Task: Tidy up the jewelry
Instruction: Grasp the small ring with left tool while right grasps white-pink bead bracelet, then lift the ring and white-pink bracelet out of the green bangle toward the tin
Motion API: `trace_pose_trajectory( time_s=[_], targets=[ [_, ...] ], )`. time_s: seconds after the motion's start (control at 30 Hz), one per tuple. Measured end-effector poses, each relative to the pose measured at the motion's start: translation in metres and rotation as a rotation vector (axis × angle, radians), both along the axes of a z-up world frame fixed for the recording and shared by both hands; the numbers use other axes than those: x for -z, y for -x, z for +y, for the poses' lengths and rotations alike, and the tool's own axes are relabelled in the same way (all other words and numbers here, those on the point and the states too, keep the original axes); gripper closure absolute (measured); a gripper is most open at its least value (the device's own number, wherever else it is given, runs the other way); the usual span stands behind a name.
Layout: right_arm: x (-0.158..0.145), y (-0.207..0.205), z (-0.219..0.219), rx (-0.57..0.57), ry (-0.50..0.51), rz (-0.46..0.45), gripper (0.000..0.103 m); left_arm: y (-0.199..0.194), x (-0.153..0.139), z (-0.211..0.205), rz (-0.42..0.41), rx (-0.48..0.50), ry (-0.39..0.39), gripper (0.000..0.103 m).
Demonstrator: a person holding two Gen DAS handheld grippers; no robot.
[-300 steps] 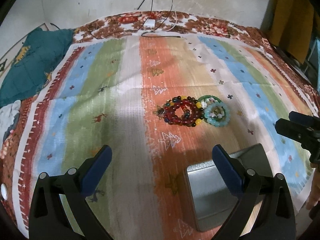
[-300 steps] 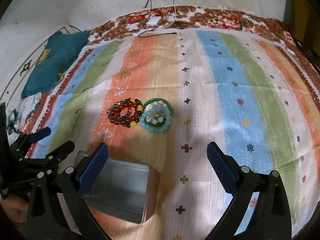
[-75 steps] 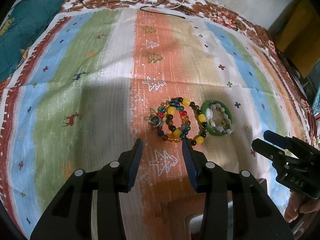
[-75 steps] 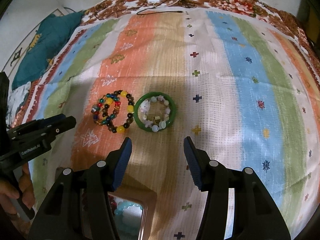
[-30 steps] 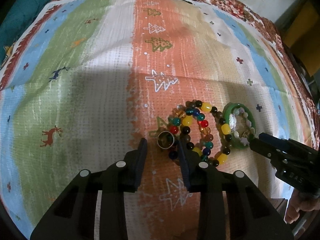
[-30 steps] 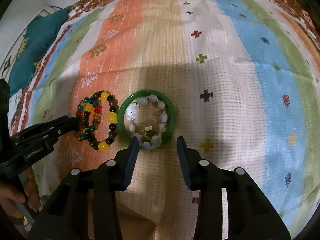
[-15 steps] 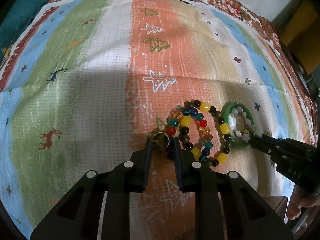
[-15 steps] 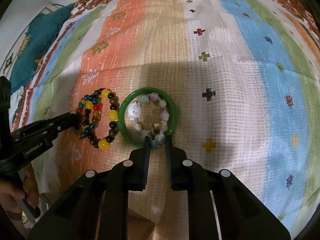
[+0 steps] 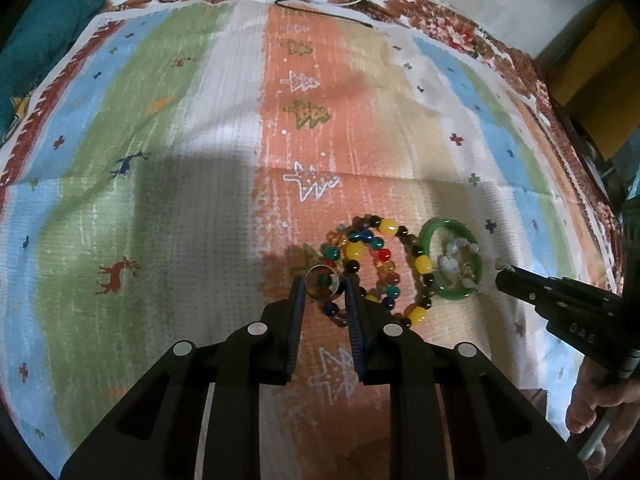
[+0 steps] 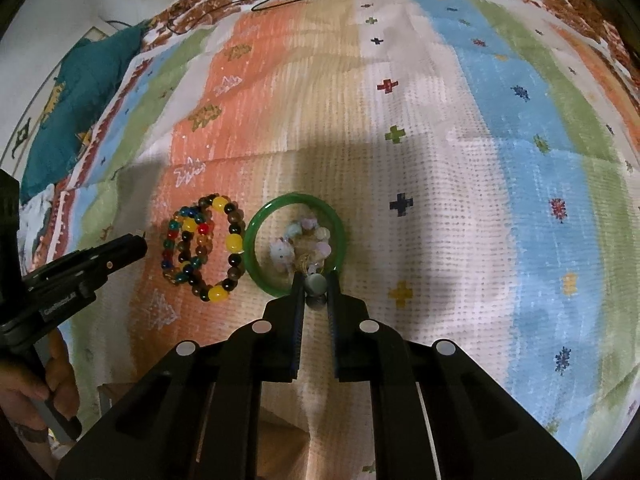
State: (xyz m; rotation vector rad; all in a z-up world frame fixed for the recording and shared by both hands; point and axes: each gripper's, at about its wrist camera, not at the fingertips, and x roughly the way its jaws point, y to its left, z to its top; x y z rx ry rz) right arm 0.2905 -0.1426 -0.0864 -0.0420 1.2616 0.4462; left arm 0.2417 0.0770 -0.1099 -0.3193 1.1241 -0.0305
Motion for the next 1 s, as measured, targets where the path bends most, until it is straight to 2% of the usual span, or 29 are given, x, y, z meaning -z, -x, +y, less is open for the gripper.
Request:
trace_pose_trajectory(
  time_s=[0.33,0.8,1.0],
  targets=[
    [-0.018,0.012,0.007,-0.039,0.020,-0.057,0.091,0.006,-0.007,0.001,-0.008,-0.008,0.012,0.083],
    [-0.048,0.031,0.010,-0.071,-0.008,-0.114,0.091,0.022,-0.024,-0.004,-0.037,-0.011,0.028,0.083],
    [-0.059,0.043,0.011,-0.087,-0.002,-0.144,0.091,0.034,-0.033,-0.009,-0.050,-0.004,0.004,0.083]
  ],
)
